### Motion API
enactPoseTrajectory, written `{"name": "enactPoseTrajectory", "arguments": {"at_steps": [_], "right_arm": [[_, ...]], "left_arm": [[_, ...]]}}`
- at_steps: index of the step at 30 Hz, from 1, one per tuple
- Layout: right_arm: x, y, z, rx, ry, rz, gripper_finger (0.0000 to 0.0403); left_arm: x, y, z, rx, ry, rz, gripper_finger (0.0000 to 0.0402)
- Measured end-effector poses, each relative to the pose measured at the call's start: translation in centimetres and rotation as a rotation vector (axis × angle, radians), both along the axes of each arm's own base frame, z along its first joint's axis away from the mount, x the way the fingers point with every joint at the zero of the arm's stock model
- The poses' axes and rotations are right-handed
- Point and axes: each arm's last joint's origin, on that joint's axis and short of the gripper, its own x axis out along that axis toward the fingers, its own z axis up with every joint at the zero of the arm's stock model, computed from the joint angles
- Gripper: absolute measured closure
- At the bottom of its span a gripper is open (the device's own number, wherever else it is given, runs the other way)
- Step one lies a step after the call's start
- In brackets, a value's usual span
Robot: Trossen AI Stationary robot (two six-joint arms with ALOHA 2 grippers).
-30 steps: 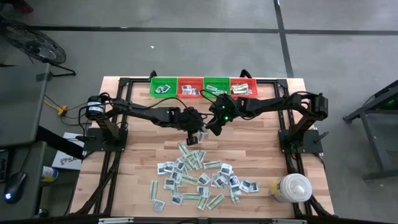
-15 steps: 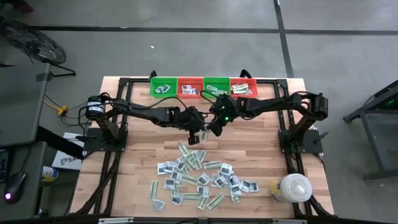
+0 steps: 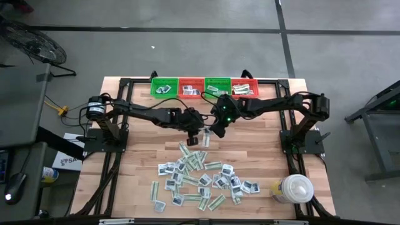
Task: Pick & Place First Aid Supplies
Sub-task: Put the gray towelette pack in the left orange bin
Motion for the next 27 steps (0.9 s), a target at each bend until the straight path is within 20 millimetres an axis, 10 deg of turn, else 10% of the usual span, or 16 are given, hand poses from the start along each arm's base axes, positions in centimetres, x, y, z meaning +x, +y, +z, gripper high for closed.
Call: {"name": "enactPoseTrajectory", "arguments": {"at_steps": [10,27], "right_arm": [[-1.0,-1.0,1.1,-0.028,-0.003,-0.013,0.0402],[-9.6,-8.1,6.3,-0.206,0.065,-0.309,0.0403]], "left_arm": [[-1.0,0.0,-0.6,-0.019,0.116,0.032,0.0231],[-2.1,0.6,2.4,0.113,0.056,0.067,0.0225]]}}
